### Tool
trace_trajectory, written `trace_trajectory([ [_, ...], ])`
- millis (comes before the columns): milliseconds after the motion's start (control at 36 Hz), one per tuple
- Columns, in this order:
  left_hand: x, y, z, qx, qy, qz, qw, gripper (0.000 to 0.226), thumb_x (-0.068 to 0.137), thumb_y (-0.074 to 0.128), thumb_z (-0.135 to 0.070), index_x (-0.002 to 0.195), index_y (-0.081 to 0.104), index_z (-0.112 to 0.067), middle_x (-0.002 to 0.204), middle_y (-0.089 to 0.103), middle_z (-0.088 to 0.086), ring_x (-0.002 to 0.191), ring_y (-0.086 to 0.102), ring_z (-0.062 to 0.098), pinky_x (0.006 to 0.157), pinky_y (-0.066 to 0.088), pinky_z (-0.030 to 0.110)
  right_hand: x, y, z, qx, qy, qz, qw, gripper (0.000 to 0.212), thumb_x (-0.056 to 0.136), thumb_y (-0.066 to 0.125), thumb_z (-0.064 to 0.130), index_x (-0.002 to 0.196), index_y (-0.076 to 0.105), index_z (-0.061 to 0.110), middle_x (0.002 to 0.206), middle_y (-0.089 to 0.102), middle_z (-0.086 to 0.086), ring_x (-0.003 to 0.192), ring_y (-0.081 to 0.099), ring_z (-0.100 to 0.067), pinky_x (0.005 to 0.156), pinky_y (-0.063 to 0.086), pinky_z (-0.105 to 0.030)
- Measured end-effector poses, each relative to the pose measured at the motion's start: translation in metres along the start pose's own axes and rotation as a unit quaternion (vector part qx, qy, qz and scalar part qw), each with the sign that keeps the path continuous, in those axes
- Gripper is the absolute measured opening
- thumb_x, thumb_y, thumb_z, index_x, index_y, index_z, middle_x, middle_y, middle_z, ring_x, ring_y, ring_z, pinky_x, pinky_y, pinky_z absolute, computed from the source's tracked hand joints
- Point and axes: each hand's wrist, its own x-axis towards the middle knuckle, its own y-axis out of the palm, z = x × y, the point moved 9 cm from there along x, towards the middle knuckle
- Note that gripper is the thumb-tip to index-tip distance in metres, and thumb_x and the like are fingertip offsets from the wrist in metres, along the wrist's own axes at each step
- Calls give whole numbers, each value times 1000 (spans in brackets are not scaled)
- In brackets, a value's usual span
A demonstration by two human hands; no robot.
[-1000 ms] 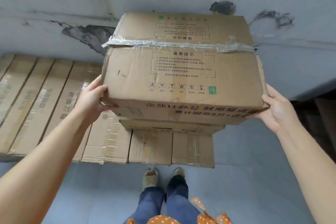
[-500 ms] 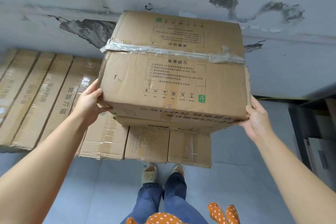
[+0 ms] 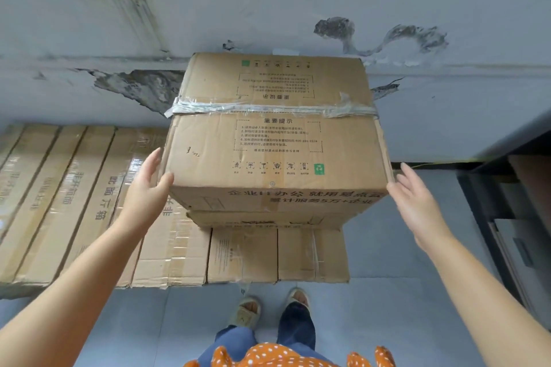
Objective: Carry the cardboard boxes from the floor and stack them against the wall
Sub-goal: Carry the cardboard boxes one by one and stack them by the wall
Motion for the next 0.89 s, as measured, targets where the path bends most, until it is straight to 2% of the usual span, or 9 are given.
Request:
trace_trajectory([
  [111, -28, 4, -26, -5, 86, 82, 993, 47, 97, 49, -12, 137, 40, -35, 136, 51, -2, 128, 45, 10, 106, 33, 31, -60, 6, 5, 14, -66, 11, 998, 53, 96, 50, 16, 142, 32, 33, 142, 42, 11, 127, 42, 5, 106, 31, -19],
  [194, -50, 13, -31, -37, 89, 149, 984, 44, 96, 47, -13, 125, 44, -46, 127, 57, -7, 121, 52, 4, 106, 39, 40, -107, 19, -10, 33, -67, -2, 997, 51, 94, 52, 15, 136, 34, 38, 139, 46, 13, 125, 40, 14, 88, 38, -1],
  [278, -71, 22, -28, -48, 88, 208, 973, 41, 96, 49, -12, 125, 47, -43, 122, 61, -10, 115, 56, 2, 105, 41, 44, -156, 34, -31, 84, -46, -49, 994, 49, 92, 55, 16, 131, 37, 41, 138, 48, 12, 120, 43, 16, 82, 40, 1],
  [361, -88, 31, -23, -37, 92, 271, 957, 39, 92, 54, -28, 129, 47, -38, 118, 65, -11, 113, 58, 2, 102, 44, 40, -207, 52, -54, 148, -20, -122, 981, 60, 74, 65, 60, 127, 41, 46, 136, 51, 17, 121, 49, 10, 86, 43, -4],
  [500, -115, 50, -14, 15, 119, 375, 919, 40, 89, 48, -29, 128, 47, -41, 114, 65, -18, 110, 58, -1, 97, 46, 32, -284, 83, -94, 194, 26, -251, 948, 89, 49, 63, 87, 126, 44, 46, 131, 53, 19, 118, 52, 7, 87, 47, -8],
  [639, -148, 67, -14, 47, 157, 483, 860, 37, 91, 52, -46, 127, 48, -43, 116, 63, -21, 113, 57, -1, 98, 46, 37, -357, 99, -117, 240, 50, -383, 891, 92, 45, 64, 88, 123, 46, 43, 128, 55, 17, 115, 56, 5, 89, 49, -14],
  [750, -181, 75, -13, 67, 187, 559, 805, 48, 71, 51, -61, 119, 53, -56, 118, 64, -20, 113, 57, 0, 97, 46, 36, -423, 111, -131, 272, 65, -493, 824, 88, 49, 64, 86, 123, 47, 43, 121, 62, 22, 116, 57, 1, 99, 46, -27],
  [806, -199, 78, -15, 74, 205, 591, 776, 42, 68, 50, -62, 110, 53, -64, 116, 64, -19, 112, 59, 1, 95, 46, 34, -458, 122, -133, 280, 78, -541, 789, 75, 57, 64, 81, 121, 49, 44, 121, 63, 20, 117, 57, -2, 99, 46, -30],
  [889, -230, 81, -12, 87, 240, 637, 727, 29, 83, 60, -44, 112, 60, -50, 112, 68, -11, 106, 61, -2, 87, 49, 18, -514, 146, -138, 287, 105, -606, 735, 69, 59, 64, 79, 117, 54, 43, 117, 65, 19, 115, 59, -5, 97, 47, -32],
])
